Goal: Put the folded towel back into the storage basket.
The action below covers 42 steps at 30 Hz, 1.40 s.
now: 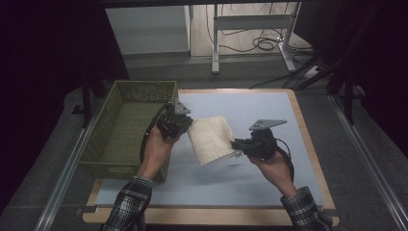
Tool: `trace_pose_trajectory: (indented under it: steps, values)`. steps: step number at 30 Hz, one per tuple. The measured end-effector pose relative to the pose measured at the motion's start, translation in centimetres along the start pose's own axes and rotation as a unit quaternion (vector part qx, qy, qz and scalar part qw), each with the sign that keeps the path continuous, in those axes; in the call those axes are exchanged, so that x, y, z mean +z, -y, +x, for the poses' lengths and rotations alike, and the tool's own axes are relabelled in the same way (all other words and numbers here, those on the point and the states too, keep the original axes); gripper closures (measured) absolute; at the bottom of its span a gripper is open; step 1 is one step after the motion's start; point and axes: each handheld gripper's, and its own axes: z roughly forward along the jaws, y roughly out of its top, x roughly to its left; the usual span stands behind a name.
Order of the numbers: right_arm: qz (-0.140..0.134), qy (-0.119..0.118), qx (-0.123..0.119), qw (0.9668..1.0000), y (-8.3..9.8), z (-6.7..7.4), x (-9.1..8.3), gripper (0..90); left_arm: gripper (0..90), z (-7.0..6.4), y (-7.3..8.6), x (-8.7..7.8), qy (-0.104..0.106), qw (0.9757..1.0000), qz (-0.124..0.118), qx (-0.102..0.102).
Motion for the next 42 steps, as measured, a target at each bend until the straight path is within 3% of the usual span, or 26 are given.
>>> trace_pose_trajectory:
  steps: [26,42]
  values:
    - [0.003,-0.044,-0.016,0.9989,-4.7,2.8,3.3,82.8,85.6,4.3,2.9,-4.6,-0.033,0.9987,-0.012,-0.039]
    - [0.0,-0.064,-0.038,0.9972,-7.9,5.5,5.4,82.9,85.6,7.2,4.4,-7.9,-0.062,0.9955,-0.026,-0.066]
